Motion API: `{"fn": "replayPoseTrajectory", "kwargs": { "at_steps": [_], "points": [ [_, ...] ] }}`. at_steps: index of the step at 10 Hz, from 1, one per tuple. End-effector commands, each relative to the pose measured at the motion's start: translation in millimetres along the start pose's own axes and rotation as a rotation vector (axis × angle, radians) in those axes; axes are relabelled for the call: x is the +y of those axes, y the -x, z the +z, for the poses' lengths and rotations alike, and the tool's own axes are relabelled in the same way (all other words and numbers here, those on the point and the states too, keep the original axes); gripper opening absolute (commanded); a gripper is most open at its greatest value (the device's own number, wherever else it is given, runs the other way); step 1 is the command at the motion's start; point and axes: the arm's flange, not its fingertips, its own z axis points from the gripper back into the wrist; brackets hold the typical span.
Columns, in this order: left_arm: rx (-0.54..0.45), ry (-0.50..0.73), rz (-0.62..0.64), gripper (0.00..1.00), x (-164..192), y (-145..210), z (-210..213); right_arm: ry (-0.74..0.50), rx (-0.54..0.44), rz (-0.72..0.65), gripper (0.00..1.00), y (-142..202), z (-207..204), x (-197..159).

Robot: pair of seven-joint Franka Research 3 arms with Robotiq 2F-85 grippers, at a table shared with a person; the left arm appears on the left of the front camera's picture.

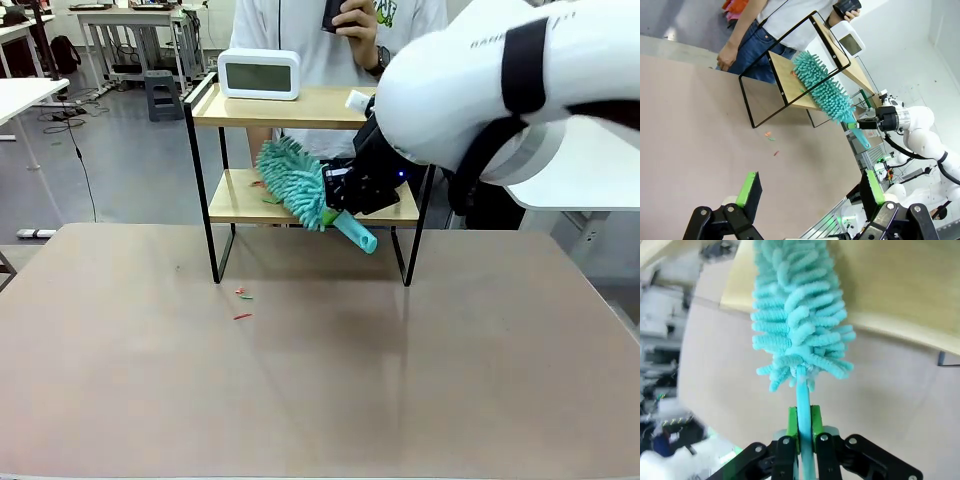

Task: Clean the shelf.
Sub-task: Clean the remaining tier of the Shelf with the Duster once objects are removed.

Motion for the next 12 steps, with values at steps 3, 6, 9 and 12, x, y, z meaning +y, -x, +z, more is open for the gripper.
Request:
{"fn": "replayPoseTrajectory", "kwargs": {
  "at_steps": [3, 6, 9, 12],
  "points": [
    [-0.013, 0.014, -0.018, 1.00, -1.3, -0.2, -1.0, -0.087, 0.130, 0.089, 0.12, 14.2, 17.8, -25.8],
    [-0.013, 0.014, -0.018, 1.00, -1.3, -0.2, -1.0, -0.102, 0.136, 0.088, 0.12, 17.8, 20.3, -30.6],
    [-0.013, 0.014, -0.018, 1.00, -1.3, -0.2, -1.0, -0.191, 0.246, 0.185, 0.12, 29.5, 30.7, -36.9],
    [-0.013, 0.014, -0.018, 1.00, -1.3, -0.2, -1.0, -0.249, 0.321, 0.284, 0.12, 60.6, 79.1, -76.1]
  ]
}}
